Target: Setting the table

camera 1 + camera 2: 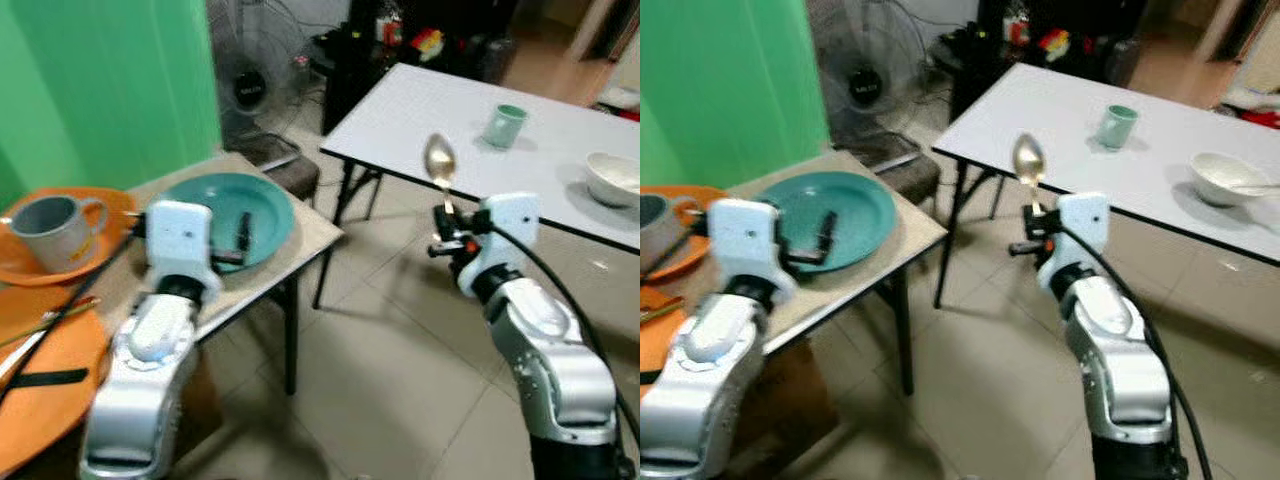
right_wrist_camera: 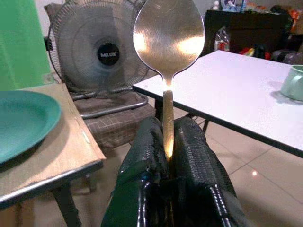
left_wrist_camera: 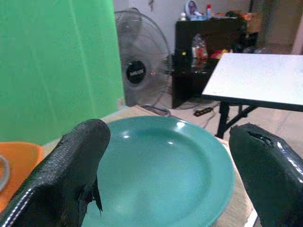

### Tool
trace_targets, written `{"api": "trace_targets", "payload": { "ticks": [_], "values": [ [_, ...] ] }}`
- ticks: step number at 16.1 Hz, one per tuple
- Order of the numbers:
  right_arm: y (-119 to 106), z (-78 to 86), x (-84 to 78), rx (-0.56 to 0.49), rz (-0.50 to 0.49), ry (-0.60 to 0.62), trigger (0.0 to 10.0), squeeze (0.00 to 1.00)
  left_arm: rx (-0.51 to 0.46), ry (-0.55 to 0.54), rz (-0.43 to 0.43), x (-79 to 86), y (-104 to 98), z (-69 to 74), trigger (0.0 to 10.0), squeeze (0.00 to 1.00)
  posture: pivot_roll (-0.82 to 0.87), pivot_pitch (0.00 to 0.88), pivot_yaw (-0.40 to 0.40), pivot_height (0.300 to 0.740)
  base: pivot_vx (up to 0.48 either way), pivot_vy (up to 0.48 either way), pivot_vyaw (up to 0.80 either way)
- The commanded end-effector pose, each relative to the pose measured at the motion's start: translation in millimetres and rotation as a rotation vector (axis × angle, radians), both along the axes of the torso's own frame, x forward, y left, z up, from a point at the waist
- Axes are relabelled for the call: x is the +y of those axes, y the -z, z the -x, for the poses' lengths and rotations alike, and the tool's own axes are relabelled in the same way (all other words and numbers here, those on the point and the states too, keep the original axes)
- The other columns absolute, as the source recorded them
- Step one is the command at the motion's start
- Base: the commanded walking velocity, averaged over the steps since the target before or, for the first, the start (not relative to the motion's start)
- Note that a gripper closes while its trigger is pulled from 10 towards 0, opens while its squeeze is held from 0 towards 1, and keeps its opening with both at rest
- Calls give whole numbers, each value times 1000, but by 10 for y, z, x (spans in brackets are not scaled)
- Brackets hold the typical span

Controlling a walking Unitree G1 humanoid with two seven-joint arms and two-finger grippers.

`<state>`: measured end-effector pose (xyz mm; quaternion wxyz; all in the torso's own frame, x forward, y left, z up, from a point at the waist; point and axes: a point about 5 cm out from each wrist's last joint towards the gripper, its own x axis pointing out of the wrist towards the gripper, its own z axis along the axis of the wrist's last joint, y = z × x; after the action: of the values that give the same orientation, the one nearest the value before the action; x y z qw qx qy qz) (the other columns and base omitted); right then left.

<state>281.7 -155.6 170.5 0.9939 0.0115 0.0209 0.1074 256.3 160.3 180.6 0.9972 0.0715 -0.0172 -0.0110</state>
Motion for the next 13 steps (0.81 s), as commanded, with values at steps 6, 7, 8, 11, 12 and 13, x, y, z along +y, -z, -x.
{"api": "trace_targets", "payload": {
  "ticks": [6, 7, 8, 11, 12, 13],
  "values": [
    [-4, 39, -135, -1, 100, 66, 10000, 0, -8, 5, 1, -46, 5, -25, 10000, 82, -68, 9, -66, 740, 0, -314, 0],
    [14, 49, -162, 9, 88, 76, 10000, 0, -3, -2, 26, -43, 12, -19, 10000, 63, -68, 12, -65, 740, 0, 0, 0],
    [30, 55, -191, 19, 79, 90, 10000, 0, -13, -6, 24, -39, 3, -16, 10000, 63, -68, 12, -65, 740, 0, 0, 0],
    [46, 67, -220, 50, 36, 106, 10000, 0, -4, 17, 8, -32, 21, -6, 10000, 86, -72, 13, -62, 740, 0, 0, -227],
    [33, 74, -222, 45, 28, 108, 10000, 0, 0, 23, 17, -28, 25, -14, 10000, 90, -73, 10, -60, 740, 0, 0, -800],
    [25, 80, -229, 41, 25, 111, 10000, 0, 3, 43, 19, -48, 27, -19, 10000, 94, -74, 8, -59, 740, 251, 0, -800]
  ]
}}
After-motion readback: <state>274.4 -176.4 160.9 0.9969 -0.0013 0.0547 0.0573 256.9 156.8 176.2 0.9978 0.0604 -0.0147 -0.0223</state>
